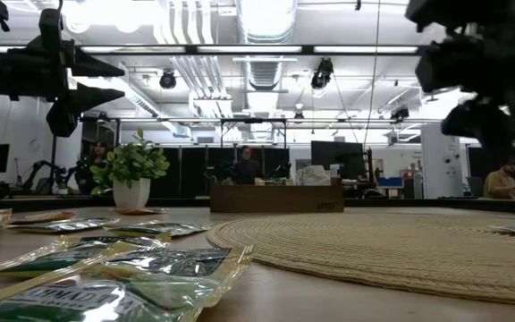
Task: Pick & Place Tea
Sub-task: Put the yellow tea bag into the middle section of the wooden organizer
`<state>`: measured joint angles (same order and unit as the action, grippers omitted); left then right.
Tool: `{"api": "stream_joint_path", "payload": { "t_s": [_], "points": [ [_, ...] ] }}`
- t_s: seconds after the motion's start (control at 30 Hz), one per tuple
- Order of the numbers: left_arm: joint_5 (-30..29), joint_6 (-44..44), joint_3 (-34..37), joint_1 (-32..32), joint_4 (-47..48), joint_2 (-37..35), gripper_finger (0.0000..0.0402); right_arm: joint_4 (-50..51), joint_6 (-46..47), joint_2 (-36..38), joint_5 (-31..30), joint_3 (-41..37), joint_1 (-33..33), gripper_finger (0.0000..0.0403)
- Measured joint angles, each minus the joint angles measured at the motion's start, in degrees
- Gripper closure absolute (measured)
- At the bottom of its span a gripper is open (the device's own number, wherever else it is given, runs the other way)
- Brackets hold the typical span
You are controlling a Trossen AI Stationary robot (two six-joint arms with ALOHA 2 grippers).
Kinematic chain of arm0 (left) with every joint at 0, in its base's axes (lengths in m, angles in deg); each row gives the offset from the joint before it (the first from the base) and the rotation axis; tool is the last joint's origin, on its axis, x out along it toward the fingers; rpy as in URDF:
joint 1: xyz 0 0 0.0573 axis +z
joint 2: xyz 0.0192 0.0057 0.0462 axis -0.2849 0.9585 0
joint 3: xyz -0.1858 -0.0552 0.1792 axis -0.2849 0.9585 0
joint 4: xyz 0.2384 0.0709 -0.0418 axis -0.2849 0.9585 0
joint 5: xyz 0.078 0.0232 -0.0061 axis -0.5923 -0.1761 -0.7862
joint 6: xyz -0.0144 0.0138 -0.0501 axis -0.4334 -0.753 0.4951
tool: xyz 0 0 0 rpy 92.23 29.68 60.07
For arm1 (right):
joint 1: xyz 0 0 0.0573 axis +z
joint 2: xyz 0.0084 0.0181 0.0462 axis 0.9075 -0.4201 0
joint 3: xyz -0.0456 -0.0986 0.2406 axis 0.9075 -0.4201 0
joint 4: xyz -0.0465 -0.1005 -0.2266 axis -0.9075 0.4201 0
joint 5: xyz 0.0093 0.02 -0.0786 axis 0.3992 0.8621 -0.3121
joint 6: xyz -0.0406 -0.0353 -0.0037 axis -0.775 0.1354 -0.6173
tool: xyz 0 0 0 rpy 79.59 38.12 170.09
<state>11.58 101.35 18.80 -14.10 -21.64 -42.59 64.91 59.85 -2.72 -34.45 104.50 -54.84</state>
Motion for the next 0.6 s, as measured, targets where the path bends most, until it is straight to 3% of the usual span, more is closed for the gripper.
{"api": "stream_joint_path", "payload": {
  "t_s": [0.3, 0.6],
  "points": [
    [0.00, 0.00, 0.00, 0.01, -0.02, -0.01, 0.0228, -8.29, 11.00, 0.02, -5.05, -6.68, 7.84, 0.0200],
    [0.00, 0.01, 0.00, 0.02, -0.02, -0.02, 0.0228, -12.43, 14.05, 0.00, -6.19, -9.37, 8.23, 0.0200]
  ]
}}
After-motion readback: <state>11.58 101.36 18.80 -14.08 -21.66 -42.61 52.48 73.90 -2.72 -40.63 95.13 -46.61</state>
